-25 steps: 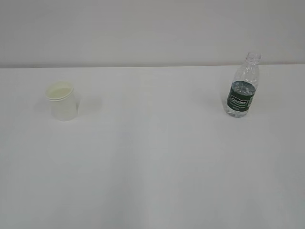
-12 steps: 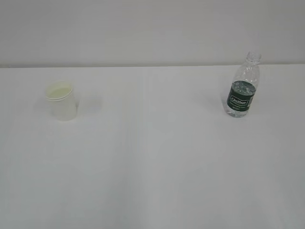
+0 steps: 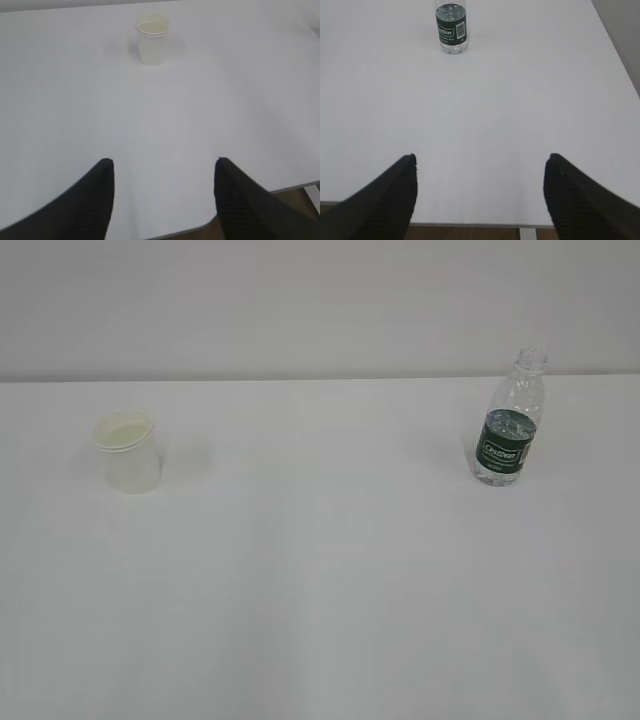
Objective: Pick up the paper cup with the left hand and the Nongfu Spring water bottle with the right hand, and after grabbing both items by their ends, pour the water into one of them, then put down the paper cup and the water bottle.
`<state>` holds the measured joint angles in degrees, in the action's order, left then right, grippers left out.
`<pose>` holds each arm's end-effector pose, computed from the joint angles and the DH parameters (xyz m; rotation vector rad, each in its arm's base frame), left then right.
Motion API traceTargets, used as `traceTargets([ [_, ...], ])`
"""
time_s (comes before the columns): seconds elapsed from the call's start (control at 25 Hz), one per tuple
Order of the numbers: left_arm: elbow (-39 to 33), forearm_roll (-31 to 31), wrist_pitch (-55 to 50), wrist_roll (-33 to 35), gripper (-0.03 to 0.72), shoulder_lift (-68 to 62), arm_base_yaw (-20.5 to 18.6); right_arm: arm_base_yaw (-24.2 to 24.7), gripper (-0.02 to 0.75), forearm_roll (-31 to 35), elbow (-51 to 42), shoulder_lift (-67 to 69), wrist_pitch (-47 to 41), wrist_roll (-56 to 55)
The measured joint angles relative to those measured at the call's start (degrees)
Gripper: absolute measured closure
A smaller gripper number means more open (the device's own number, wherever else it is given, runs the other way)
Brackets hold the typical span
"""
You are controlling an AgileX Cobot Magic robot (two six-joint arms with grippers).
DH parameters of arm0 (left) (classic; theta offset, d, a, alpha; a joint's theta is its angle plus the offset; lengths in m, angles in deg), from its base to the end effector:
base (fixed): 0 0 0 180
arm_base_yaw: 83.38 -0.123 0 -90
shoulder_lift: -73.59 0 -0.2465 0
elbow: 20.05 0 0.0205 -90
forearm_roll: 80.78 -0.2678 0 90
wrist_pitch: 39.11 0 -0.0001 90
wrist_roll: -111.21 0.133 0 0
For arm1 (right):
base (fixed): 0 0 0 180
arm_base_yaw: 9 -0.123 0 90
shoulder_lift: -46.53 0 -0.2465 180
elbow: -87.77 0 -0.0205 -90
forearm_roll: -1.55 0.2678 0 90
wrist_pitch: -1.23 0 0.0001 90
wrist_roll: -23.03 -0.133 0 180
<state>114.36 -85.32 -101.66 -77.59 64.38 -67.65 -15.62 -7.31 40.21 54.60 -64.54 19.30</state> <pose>0.0810 -0.0131 0.2727 0.1175 2.0466 -0.1723 0.0797 -0.0096 0.2575 -0.0366 2.1090 -0.0791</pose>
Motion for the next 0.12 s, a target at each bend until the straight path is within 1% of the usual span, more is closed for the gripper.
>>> traceTargets([
  [0.12, 0.0, 0.0, 0.0, 0.0, 0.238, 0.0, 0.0, 0.0, 0.15, 0.0, 0.0, 0.0, 0.0, 0.0],
])
